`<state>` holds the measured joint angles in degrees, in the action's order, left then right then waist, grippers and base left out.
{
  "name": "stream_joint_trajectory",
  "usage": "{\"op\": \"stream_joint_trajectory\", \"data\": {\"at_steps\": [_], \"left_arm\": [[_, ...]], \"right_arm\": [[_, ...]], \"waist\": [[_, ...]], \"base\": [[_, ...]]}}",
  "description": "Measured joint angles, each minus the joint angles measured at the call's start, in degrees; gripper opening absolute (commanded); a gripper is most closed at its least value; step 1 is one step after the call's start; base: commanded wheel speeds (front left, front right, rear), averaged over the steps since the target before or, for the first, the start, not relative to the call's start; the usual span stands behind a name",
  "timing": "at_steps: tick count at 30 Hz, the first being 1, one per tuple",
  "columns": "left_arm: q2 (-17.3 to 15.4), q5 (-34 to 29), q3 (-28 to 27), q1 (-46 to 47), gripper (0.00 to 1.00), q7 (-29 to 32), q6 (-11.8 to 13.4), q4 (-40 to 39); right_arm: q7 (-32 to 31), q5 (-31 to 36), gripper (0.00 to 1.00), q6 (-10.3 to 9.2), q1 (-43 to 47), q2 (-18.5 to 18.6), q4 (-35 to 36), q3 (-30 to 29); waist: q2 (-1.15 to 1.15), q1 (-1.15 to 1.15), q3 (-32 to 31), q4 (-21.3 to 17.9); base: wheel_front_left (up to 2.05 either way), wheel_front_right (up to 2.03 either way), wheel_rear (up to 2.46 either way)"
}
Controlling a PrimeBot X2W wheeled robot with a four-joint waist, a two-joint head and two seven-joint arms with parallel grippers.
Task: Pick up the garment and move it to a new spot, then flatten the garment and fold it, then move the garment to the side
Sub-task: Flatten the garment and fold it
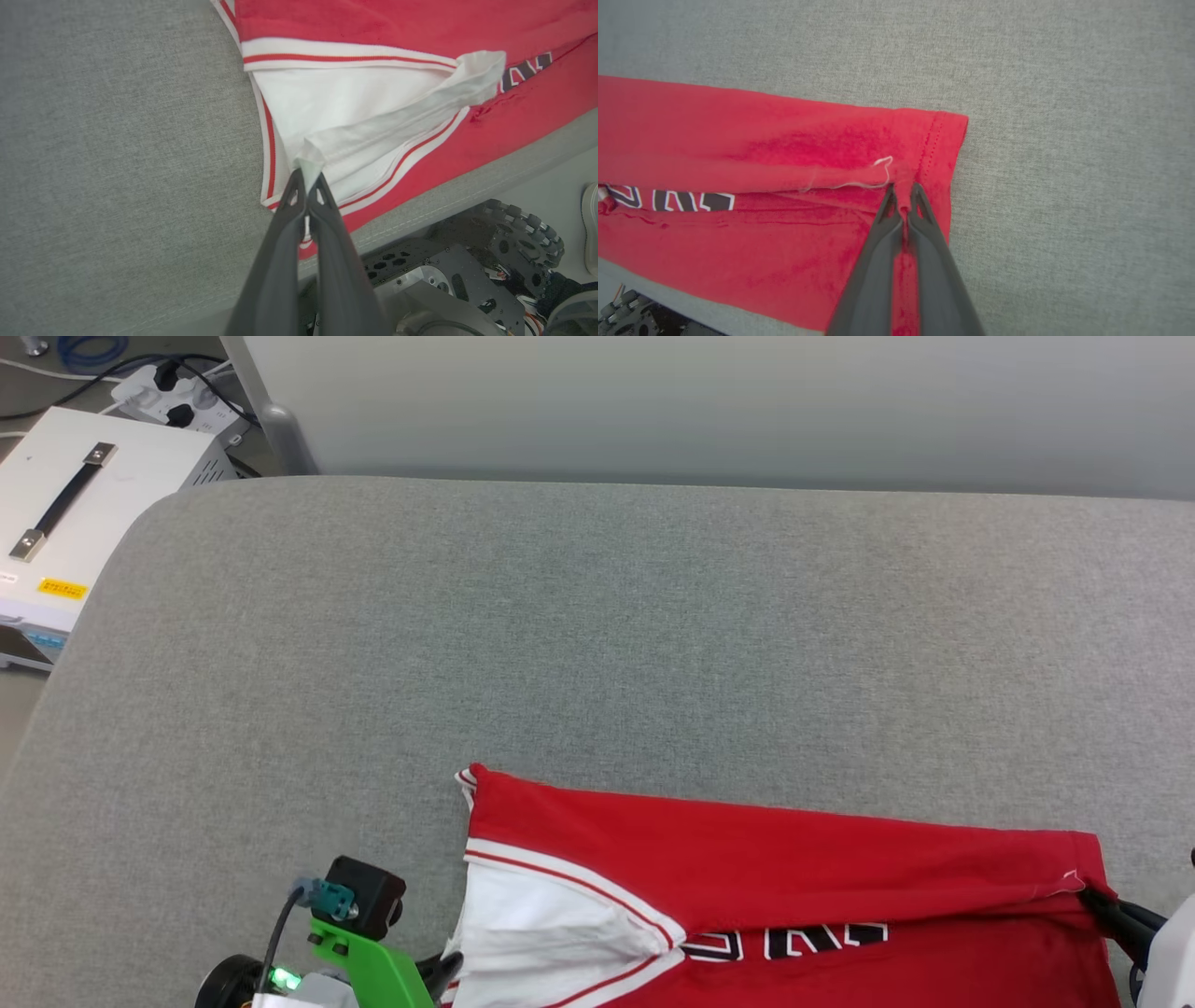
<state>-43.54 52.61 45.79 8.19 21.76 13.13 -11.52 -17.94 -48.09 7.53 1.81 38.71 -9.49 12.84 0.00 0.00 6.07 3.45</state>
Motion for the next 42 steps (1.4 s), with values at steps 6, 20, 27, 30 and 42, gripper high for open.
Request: {"op": "stream_joint_trajectory", "data": {"at_steps": [6, 20, 27, 30, 42], "left_arm": [[1.13, 0.0, 1.1, -0.01, 0.0, -0.04, -1.4, 3.19], [2.42, -0.94, 0.18, 0.12, 1.0, -4.7, -2.2, 7.1], [4.08, -4.44, -3.71, 1.01, 1.0, -14.7, -0.23, 6.73], [5.41, -5.46, -4.45, 1.17, 1.0, -18.93, 0.2, 7.05], [11.23, -11.47, -11.44, 1.51, 1.0, -36.19, -0.16, 11.36]], "right_arm": [[-0.22, -0.07, 0.0, 0.0, 0.53, 0.57, 0.32, 0.57], [-2.58, -2.0, 1.0, 0.0, 3.39, 1.58, 2.46, -0.34], [-8.65, -3.34, 1.0, -0.01, 3.96, -2.56, 5.6, -10.76], [-12.22, -2.13, 1.0, 0.0, 3.99, -5.55, 7.6, -14.23], [-22.75, 12.57, 1.0, 0.0, 5.16, -20.33, 8.47, -26.1]], "waist": [[0.0, 0.0, -0.04, -0.21], [0.0, 0.0, -2.28, -0.23], [0.0, 0.0, -3.54, 0.12], [0.0, 0.0, -3.74, 0.41], [0.0, 0.0, -2.2, 1.6]], "base": [[0.0, 0.0, 0.0], [0.0, 0.0, 0.0], [0.0, 0.0, 0.0], [0.0, 0.0, 0.0], [0.0, 0.0, 0.0]]}}
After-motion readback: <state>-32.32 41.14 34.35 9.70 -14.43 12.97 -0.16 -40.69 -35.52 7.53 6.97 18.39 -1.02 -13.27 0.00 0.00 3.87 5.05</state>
